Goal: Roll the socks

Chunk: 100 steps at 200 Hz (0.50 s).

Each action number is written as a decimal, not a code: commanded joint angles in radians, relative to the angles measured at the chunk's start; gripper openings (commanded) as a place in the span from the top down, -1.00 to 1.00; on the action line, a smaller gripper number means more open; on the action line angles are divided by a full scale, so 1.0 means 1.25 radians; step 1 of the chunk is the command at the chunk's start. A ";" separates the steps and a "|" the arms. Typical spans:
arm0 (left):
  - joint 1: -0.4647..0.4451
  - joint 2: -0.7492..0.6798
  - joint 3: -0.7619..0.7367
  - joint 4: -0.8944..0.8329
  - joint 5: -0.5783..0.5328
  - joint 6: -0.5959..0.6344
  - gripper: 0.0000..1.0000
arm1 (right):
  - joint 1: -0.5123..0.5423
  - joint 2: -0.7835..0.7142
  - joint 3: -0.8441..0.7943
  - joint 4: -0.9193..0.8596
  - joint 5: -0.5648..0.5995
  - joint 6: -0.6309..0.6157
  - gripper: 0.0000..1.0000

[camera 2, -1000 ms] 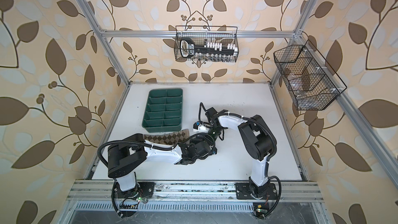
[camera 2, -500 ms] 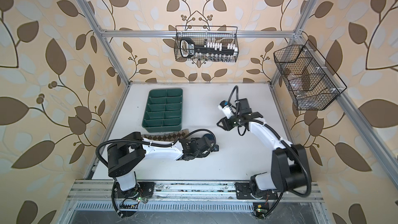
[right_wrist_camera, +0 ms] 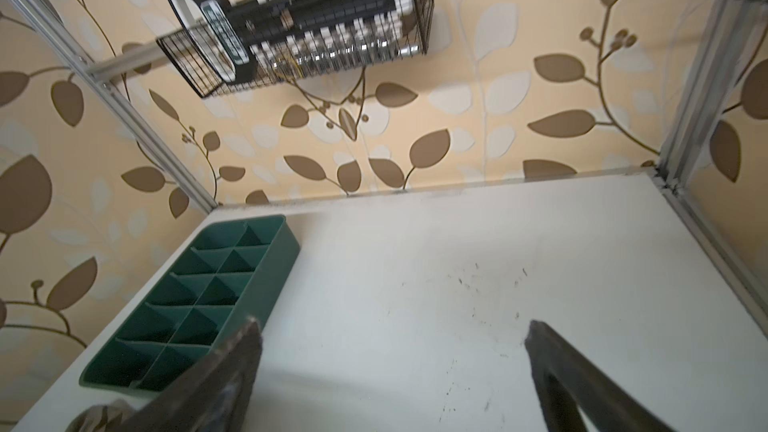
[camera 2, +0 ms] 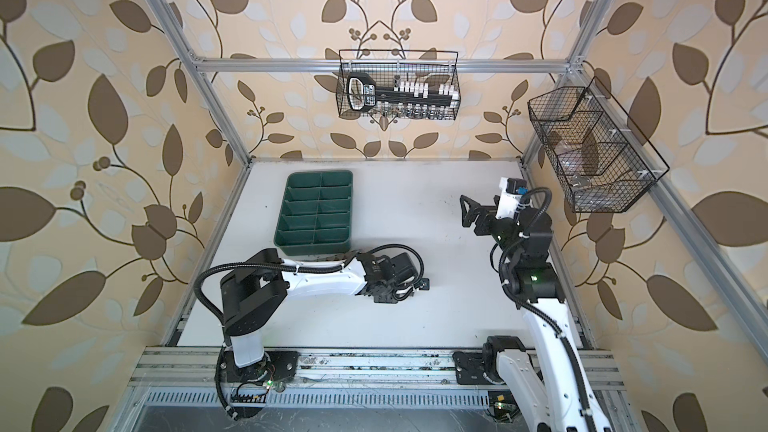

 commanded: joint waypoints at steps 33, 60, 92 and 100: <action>0.086 0.212 0.154 -0.325 0.346 -0.030 0.89 | 0.341 -0.065 0.026 -0.339 0.180 -0.448 -0.41; 0.109 0.261 0.209 -0.380 0.409 -0.032 0.87 | 0.645 -0.080 -0.031 -0.496 0.312 -0.658 -0.23; 0.128 0.308 0.247 -0.413 0.440 -0.037 0.86 | 0.905 0.003 -0.149 -0.359 0.548 -0.698 -0.18; 0.131 0.311 0.248 -0.413 0.444 -0.038 0.86 | 0.949 0.048 -0.178 -0.285 0.600 -0.718 -0.18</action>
